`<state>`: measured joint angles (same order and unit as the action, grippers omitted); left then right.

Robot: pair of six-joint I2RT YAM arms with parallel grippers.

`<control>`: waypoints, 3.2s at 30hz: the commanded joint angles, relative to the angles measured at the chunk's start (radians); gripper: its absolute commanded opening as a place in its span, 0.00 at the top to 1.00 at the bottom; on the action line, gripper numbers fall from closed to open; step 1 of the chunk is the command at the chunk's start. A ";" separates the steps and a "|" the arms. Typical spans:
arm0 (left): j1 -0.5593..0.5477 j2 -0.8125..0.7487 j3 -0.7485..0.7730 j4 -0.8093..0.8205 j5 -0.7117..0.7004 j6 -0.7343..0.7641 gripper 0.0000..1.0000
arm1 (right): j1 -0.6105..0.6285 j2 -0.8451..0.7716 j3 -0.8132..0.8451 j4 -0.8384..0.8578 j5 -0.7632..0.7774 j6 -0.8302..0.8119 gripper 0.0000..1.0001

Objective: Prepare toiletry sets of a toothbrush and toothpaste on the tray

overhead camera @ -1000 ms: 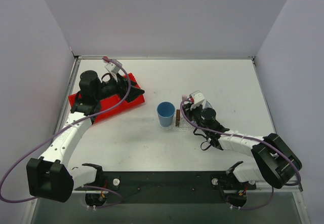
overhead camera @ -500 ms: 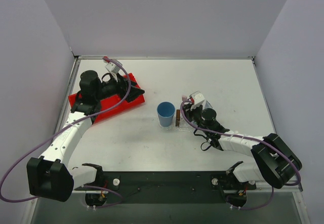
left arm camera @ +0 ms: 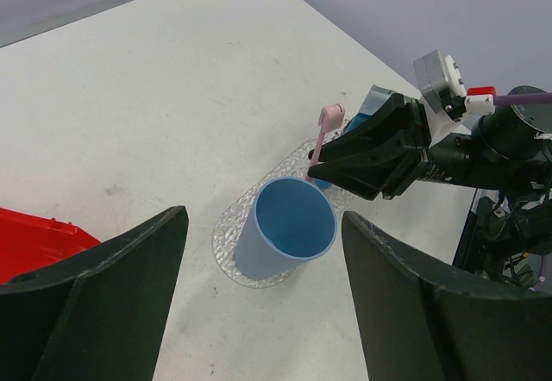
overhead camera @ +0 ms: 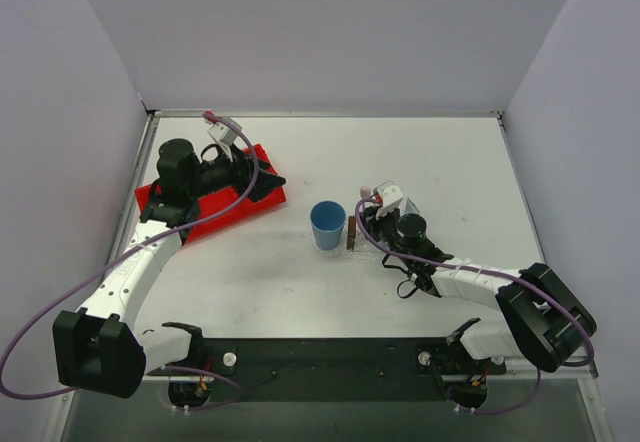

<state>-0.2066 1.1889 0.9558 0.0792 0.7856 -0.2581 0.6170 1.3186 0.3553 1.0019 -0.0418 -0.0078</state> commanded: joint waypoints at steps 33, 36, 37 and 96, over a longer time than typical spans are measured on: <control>0.009 -0.017 0.011 0.037 0.027 -0.004 0.18 | -0.019 -0.211 0.088 -0.091 0.005 -0.075 0.68; 0.007 -0.017 0.012 0.039 0.027 -0.004 0.18 | -0.022 -0.239 0.115 -0.138 0.000 -0.078 0.67; 0.009 -0.015 0.012 0.039 0.027 -0.004 0.18 | -0.025 -0.246 0.120 -0.149 -0.001 -0.077 0.67; 0.173 -0.261 0.044 -0.185 -0.390 0.103 0.03 | -0.296 -0.590 0.642 -0.931 0.405 -0.201 0.02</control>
<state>-0.0601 0.9596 0.9485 -0.0971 0.4416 -0.1844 0.3264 0.7616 0.9653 0.0551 0.3054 -0.1505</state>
